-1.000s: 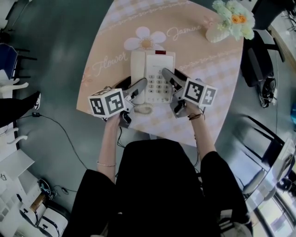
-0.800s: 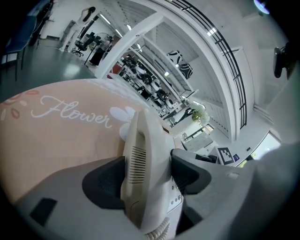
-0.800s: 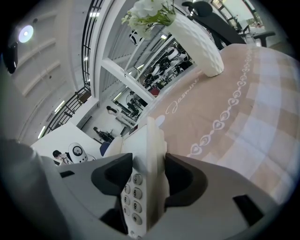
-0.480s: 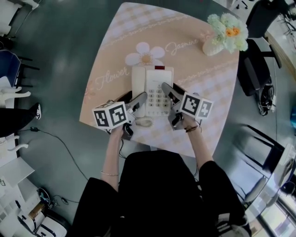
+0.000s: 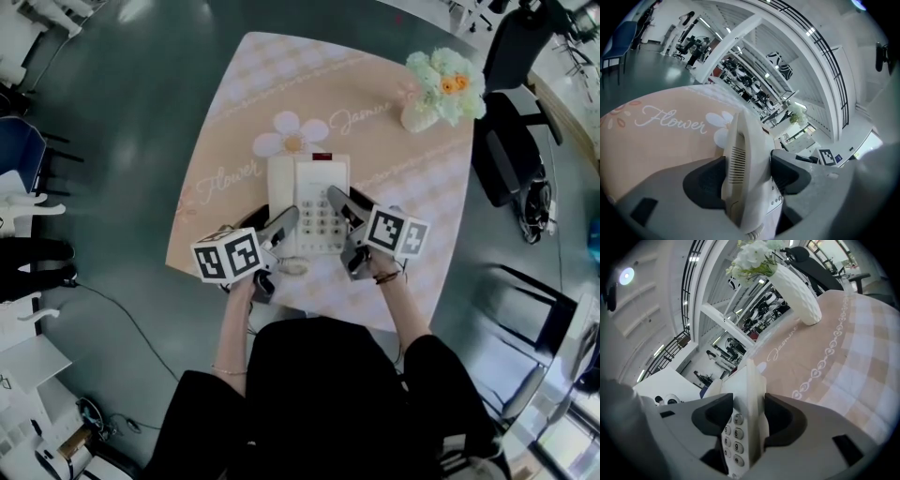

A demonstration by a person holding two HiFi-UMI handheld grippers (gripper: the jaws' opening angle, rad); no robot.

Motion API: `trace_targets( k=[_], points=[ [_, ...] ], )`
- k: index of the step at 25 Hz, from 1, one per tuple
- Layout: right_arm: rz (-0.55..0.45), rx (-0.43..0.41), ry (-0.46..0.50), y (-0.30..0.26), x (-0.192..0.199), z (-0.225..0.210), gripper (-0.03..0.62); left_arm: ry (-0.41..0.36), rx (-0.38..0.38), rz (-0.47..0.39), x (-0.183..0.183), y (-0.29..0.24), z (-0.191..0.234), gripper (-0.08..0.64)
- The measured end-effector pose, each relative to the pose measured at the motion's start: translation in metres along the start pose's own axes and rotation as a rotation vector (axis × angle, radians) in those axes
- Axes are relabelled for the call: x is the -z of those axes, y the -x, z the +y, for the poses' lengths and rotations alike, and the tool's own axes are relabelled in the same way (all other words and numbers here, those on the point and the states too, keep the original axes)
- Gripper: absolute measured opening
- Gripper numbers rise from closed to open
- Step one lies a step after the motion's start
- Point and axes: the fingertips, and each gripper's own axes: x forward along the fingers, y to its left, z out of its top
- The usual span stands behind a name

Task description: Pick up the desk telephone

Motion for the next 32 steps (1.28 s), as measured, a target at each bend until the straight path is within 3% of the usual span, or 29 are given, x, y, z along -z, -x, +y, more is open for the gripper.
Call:
trace_targets(
  k=[12,32],
  points=[
    [-0.05,-0.041,0.064,0.027,-0.023,0.031,0.198,-0.028,0.013,-0.039,-0.013,0.022,-0.036,0.293],
    [-0.133,-0.109,0.088,0.071,-0.041,0.084,0.195,-0.099,0.022,-0.134,-0.032,0.072,-0.084,0.293]
  ],
)
